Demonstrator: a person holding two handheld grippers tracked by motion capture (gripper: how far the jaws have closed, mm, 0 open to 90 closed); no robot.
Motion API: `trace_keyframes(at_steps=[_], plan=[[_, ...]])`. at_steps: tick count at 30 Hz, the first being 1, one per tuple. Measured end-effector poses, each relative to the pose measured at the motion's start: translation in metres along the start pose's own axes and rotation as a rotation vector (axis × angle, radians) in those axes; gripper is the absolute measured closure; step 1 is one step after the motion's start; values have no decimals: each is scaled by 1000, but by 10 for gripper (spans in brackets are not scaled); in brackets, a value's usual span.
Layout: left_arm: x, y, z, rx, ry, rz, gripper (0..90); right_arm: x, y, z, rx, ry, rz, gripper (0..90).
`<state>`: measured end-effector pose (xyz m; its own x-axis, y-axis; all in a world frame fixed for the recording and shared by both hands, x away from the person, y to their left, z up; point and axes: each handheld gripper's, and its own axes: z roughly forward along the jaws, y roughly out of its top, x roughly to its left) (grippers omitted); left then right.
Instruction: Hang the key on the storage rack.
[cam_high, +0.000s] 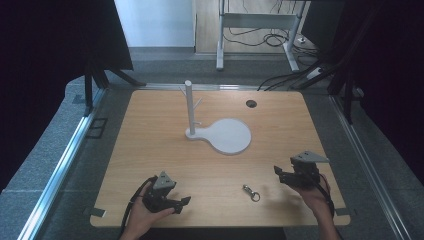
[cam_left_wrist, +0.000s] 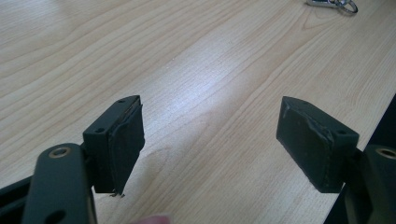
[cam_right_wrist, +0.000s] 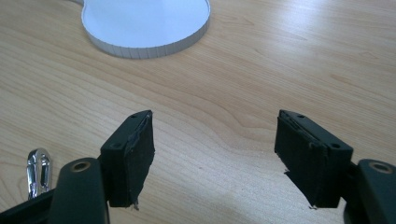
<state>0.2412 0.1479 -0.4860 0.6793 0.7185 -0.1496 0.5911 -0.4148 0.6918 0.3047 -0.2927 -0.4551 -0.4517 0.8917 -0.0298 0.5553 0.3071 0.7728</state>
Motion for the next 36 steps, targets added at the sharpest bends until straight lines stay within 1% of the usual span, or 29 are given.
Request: trace_keyframes(at_steps=[4,6,11,13,14,19,21,29,31,33,36], plan=[[1,0,-2,-4,2,-10,235,-1,1,-2,-7,6,21,312],[2,0,-2,-5,2,-11,235,-2,2,-3,-6,22,28,328],[4,0,-6,-14,10,-19,235,-2,5,-3,10,45,20,344],[4,0,-8,-18,9,-19,235,-2,6,-3,16,62,17,353],[5,0,-9,-20,9,-20,235,-2,7,-3,23,70,13,353],[4,0,-9,-19,6,-18,235,1,16,-7,47,75,-29,356],[4,0,-9,-16,5,-17,235,2,20,-9,58,77,-48,358],[4,1,-8,-12,4,-15,235,6,44,-18,113,114,-112,387],[3,1,-8,-18,5,-20,235,9,50,-19,140,137,-115,392],[3,1,-9,-16,4,-17,235,11,54,-18,165,148,-122,398],[3,1,-9,-15,3,-15,235,17,59,-14,217,155,-153,407]])
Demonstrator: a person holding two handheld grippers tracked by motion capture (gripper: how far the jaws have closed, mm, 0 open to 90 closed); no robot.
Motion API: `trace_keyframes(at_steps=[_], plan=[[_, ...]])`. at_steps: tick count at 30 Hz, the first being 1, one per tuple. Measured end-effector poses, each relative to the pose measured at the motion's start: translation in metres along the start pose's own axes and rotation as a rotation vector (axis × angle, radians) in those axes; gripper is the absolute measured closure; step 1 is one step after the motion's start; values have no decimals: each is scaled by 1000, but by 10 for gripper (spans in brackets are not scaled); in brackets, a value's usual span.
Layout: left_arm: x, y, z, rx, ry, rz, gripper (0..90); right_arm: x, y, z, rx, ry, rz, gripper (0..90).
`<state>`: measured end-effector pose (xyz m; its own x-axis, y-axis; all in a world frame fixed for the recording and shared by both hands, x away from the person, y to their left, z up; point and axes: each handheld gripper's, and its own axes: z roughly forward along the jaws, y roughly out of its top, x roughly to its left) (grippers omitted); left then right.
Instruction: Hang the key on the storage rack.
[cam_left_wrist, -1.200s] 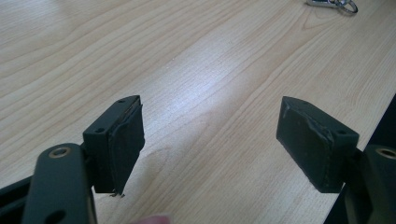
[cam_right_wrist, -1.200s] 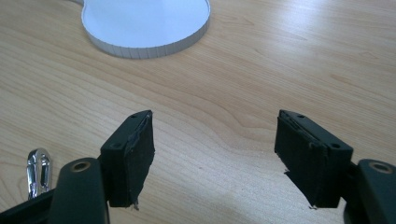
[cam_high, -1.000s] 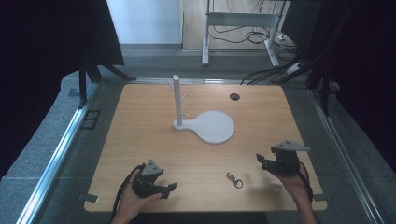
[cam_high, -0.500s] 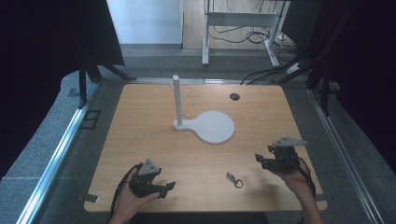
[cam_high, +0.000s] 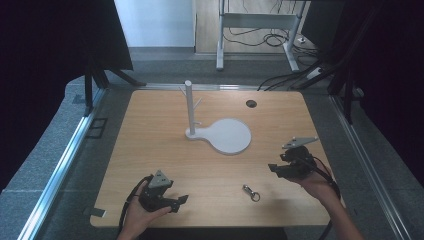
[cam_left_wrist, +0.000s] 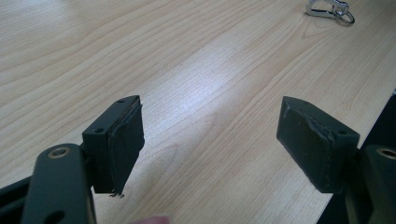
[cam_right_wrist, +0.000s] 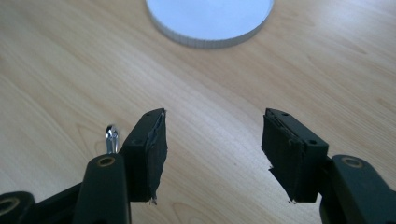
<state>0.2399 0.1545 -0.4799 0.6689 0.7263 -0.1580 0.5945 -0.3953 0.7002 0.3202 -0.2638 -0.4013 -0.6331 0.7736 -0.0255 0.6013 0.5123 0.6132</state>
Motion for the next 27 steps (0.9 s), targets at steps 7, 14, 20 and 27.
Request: trace_keyframes(at_steps=[7,14,20,27], plan=[[-1,0,-2,1,-5,1,235,14,11,7,66,26,-61,429],[1,0,-2,-1,-3,-2,235,25,17,14,107,56,-77,455],[1,-1,1,11,-8,-3,235,35,21,25,162,79,-111,502],[-1,0,0,6,-11,-2,235,50,20,41,250,124,-131,541]])
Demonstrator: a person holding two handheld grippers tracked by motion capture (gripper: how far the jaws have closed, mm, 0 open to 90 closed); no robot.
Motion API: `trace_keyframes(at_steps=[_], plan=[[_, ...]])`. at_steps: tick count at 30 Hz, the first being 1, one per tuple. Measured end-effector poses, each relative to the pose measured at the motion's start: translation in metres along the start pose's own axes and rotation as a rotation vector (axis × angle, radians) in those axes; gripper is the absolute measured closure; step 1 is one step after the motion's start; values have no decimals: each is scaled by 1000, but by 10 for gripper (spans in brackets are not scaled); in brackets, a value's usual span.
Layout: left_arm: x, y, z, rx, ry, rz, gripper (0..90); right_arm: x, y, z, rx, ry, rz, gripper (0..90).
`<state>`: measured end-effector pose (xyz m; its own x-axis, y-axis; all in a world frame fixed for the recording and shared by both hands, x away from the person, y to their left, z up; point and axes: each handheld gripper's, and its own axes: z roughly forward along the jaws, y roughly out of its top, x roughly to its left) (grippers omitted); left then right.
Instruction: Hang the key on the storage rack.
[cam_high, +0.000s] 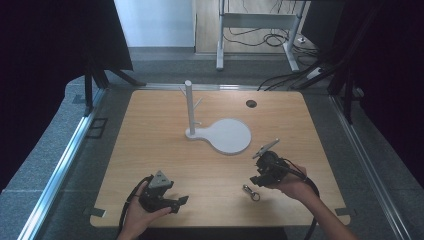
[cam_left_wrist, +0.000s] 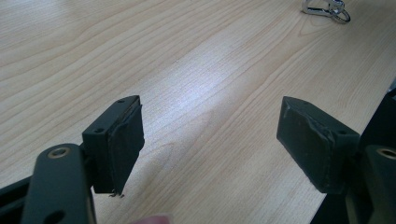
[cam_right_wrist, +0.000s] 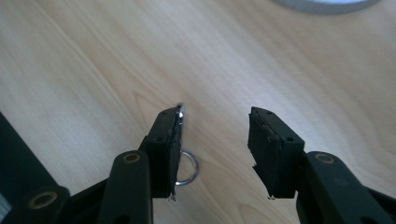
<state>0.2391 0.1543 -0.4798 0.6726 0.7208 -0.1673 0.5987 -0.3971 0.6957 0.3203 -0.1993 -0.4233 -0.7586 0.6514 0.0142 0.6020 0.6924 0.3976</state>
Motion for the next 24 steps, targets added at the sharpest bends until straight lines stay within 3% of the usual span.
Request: trace_keyframes(at_steps=[11,24], plan=[[-2,-1,5,19,-3,9,234,11,-5,30,79,40,-31,576],[-3,-2,8,27,-1,14,234,14,-8,44,129,45,-27,628]])
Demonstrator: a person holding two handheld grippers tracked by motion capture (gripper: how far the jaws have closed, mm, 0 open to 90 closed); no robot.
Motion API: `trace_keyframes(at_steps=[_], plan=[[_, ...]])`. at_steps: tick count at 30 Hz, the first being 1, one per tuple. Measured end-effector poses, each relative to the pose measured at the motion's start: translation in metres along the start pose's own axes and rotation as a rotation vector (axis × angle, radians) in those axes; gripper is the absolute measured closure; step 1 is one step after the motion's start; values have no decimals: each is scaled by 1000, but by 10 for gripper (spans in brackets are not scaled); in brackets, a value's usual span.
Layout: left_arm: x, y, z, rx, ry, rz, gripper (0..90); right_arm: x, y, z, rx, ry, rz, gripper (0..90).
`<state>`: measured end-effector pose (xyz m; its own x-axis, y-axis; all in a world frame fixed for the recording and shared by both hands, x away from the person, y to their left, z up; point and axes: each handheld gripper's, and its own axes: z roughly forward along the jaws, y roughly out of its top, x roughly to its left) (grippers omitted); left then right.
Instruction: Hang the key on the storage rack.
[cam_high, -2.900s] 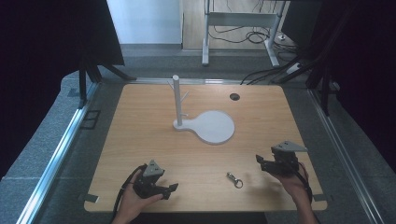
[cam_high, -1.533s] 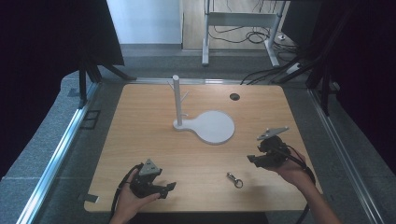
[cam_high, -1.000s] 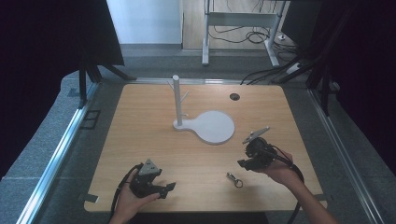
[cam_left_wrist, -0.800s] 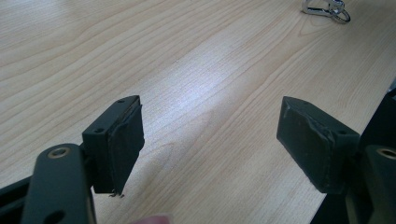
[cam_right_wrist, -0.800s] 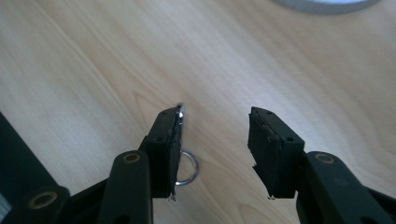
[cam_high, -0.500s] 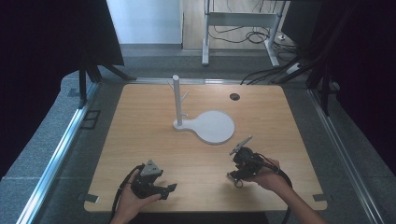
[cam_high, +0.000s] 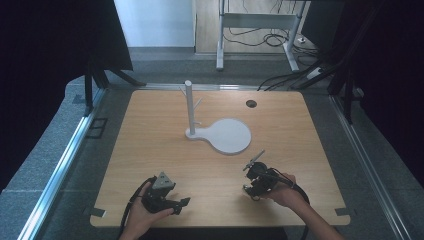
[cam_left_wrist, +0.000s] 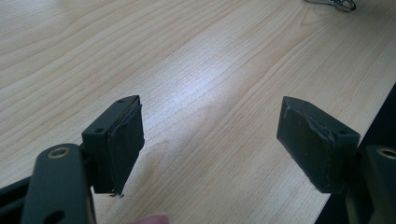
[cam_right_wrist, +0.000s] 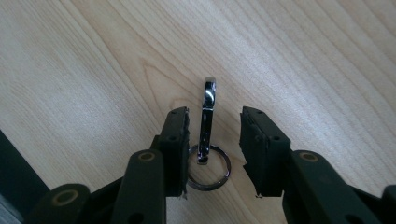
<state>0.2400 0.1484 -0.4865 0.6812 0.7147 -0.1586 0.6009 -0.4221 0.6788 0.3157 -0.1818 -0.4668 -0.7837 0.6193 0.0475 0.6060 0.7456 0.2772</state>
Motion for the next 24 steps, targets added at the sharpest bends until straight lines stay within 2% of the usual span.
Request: trace_keyframes(at_steps=[12,18,24], plan=[[1,0,1,3,5,0,232,3,1,10,48,-6,-18,720],[1,-1,2,7,7,0,232,5,0,11,60,-22,-28,832],[1,-1,3,11,8,2,231,6,-1,10,74,-24,-42,843]])
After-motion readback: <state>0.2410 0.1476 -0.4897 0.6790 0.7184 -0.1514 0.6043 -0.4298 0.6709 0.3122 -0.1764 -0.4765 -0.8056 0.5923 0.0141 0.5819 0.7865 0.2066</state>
